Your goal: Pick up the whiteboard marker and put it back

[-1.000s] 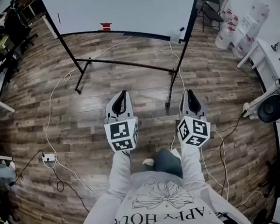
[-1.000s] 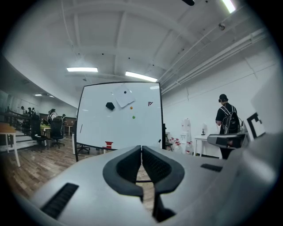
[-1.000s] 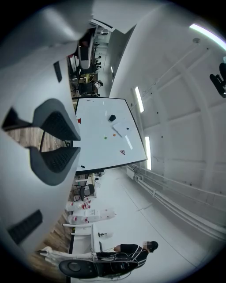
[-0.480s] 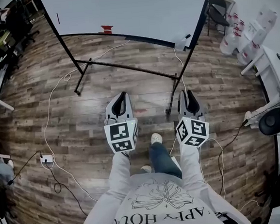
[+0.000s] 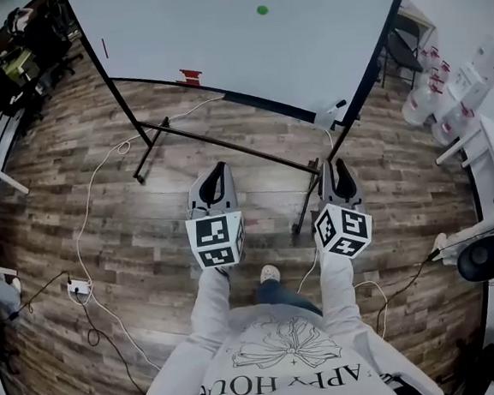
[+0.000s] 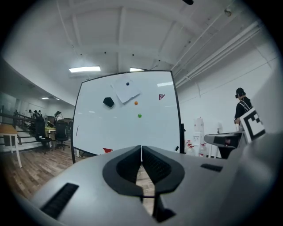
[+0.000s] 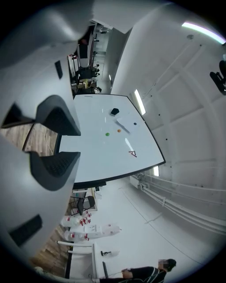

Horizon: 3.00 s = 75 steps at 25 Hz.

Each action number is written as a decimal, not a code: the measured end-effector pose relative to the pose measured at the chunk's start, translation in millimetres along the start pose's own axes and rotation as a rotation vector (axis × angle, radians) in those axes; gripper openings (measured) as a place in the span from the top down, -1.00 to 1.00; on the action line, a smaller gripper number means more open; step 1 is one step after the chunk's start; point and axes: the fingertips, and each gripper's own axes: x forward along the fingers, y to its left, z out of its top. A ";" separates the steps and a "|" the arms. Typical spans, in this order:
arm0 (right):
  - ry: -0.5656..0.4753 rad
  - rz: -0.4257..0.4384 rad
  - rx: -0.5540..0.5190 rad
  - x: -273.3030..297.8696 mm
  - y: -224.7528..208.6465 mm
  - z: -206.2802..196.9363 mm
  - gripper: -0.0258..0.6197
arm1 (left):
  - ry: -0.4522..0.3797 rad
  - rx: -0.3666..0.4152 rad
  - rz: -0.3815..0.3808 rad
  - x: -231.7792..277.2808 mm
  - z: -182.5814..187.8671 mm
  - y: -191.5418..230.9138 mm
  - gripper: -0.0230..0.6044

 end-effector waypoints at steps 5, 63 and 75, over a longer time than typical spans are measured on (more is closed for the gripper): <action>0.007 0.020 0.004 50.4 -28.2 1.5 0.62 | 0.003 0.001 0.025 52.5 4.9 -8.7 0.90; 0.259 -0.373 0.103 309.3 -202.1 -105.7 0.48 | 0.215 0.017 -0.231 411.5 -57.5 -11.4 0.90; 0.235 -0.343 0.110 318.0 -194.9 -107.0 0.65 | 0.234 0.026 -0.215 412.1 -65.0 -4.0 0.90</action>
